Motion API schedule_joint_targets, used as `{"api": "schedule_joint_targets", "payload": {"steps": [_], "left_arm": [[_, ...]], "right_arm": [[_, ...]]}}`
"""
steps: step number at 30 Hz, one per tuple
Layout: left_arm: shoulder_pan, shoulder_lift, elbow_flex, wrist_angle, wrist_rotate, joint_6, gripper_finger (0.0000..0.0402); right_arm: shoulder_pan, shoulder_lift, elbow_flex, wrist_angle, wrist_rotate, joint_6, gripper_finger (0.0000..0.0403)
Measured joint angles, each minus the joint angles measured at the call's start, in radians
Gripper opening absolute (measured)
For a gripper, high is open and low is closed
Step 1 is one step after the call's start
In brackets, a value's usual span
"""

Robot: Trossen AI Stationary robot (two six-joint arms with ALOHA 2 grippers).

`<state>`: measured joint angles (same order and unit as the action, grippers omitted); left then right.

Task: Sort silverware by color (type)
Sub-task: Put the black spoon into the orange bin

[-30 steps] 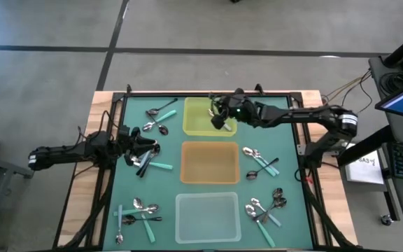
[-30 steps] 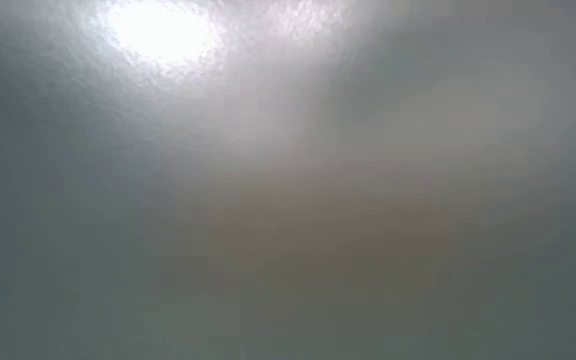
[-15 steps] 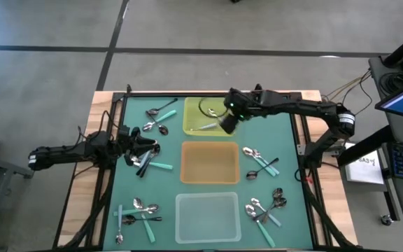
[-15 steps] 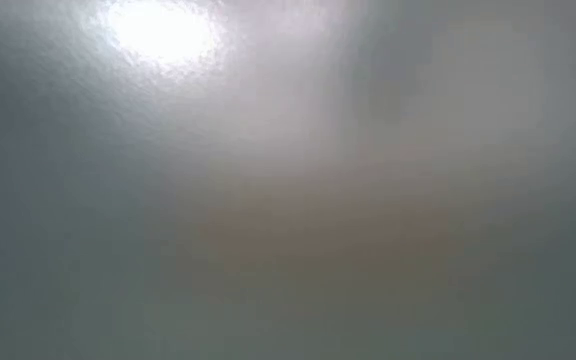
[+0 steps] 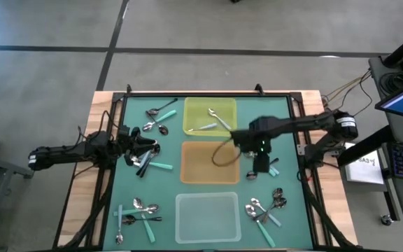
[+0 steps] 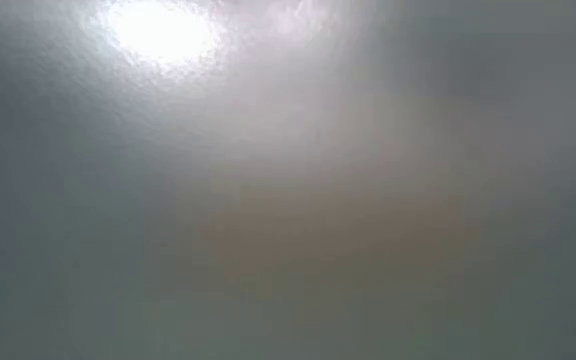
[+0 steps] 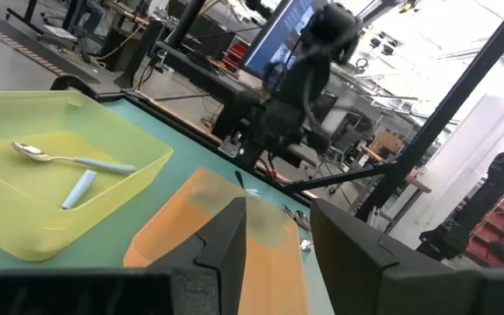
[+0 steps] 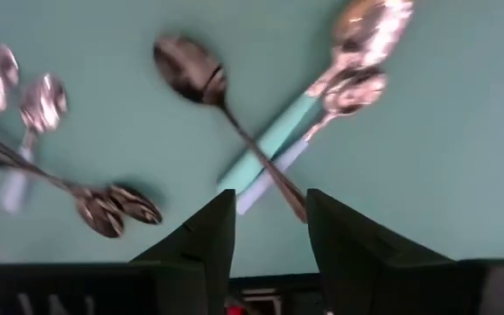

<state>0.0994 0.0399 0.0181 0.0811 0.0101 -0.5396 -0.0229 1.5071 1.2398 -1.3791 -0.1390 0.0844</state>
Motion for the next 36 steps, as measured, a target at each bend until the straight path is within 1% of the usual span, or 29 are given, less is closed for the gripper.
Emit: {"api": "schedule_joint_targets", "payload": {"steps": [4, 8, 11, 18, 23, 25, 28, 30, 33, 36], "left_arm": [[0.0, 0.0, 0.0, 0.0, 0.0, 0.0, 0.0111], [0.0, 0.0, 0.0, 0.0, 0.0, 0.0, 0.0111], [0.0, 0.0, 0.0, 0.0, 0.0, 0.0, 0.0111], [0.0, 0.0, 0.0, 0.0, 0.0, 0.0, 0.0111], [0.0, 0.0, 0.0, 0.0, 0.0, 0.0, 0.0111], [0.0, 0.0, 0.0, 0.0, 0.0, 0.0, 0.0111], [0.0, 0.0, 0.0, 0.0, 0.0, 0.0, 0.0111], [0.0, 0.0, 0.0, 0.0, 0.0, 0.0, 0.0111], [0.0, 0.0, 0.0, 0.0, 0.0, 0.0, 0.0111], [0.0, 0.0, 0.0, 0.0, 0.0, 0.0, 0.0111]], "right_arm": [[0.07, 0.0, -0.091, 0.093, 0.0, -0.08, 0.0122], [0.119, 0.0, -0.185, 0.23, 0.001, -0.114, 0.0121], [0.138, 0.0, -0.239, 0.3, 0.007, -0.123, 0.0121], [0.143, 0.0, -0.327, 0.387, 0.009, -0.149, 0.0114], [0.143, 0.0, -0.394, 0.511, 0.017, -0.149, 0.0114], [0.143, 0.0, -0.422, 0.558, 0.057, -0.148, 0.0114], [0.146, -0.005, -0.444, 0.582, 0.111, -0.144, 0.0114], [0.146, -0.005, -0.45, 0.585, 0.118, -0.14, 0.0112], [0.145, -0.005, -0.449, 0.585, 0.114, -0.156, 0.0093], [0.143, -0.004, -0.445, 0.584, 0.102, -0.16, 0.0051]]}}
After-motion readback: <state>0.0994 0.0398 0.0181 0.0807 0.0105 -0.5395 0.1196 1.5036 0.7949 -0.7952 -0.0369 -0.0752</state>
